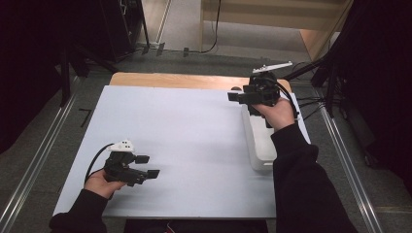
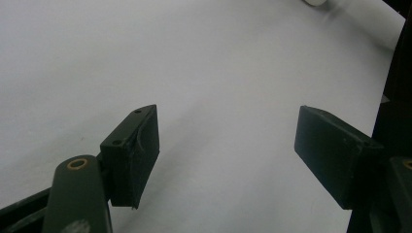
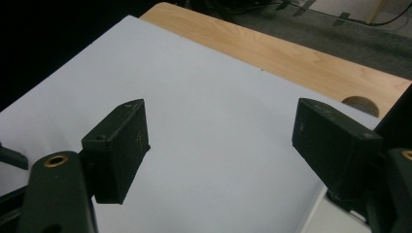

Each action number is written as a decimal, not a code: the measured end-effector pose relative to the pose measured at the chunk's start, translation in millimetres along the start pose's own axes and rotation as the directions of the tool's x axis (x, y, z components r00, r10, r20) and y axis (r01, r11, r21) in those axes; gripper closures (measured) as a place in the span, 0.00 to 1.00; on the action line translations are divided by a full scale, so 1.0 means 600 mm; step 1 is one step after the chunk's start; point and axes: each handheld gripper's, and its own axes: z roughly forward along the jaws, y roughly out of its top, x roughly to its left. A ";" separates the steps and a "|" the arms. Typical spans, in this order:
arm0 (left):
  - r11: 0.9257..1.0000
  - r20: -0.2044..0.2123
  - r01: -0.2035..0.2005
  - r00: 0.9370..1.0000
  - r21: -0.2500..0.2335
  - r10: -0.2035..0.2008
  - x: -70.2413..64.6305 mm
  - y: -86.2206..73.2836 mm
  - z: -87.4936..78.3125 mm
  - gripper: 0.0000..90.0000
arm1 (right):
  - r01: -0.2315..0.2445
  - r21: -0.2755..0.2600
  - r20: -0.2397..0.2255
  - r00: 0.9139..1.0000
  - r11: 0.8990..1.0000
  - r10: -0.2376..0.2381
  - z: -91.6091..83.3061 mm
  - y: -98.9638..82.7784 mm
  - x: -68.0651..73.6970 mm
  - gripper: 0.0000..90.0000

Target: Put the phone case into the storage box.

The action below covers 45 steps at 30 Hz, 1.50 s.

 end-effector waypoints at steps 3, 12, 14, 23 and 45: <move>1.000 -0.003 -0.001 1.000 0.001 0.001 0.000 0.000 0.000 0.27 | 0.005 0.013 -0.003 1.000 1.000 -0.005 0.003 -0.016 0.007 0.21; 1.000 -0.006 0.000 1.000 0.002 0.000 0.001 0.000 0.000 0.27 | 0.020 0.015 -0.040 0.999 1.000 -0.019 0.005 -0.056 0.023 0.21; 1.000 -0.004 -0.002 1.000 0.002 0.002 0.000 0.000 -0.001 0.27 | 0.034 0.021 -0.043 0.999 0.999 -0.033 0.004 -0.061 0.027 0.21; 1.000 -0.004 -0.007 1.000 -0.004 0.006 -0.001 0.001 -0.002 0.27 | 0.077 0.027 -0.061 0.995 0.997 -0.075 0.005 -0.093 0.045 0.24; 1.000 -0.004 0.000 1.000 -0.018 0.000 0.001 0.001 -0.007 0.27 | 0.116 0.024 -0.137 0.984 0.993 -0.112 0.004 -0.164 0.093 0.24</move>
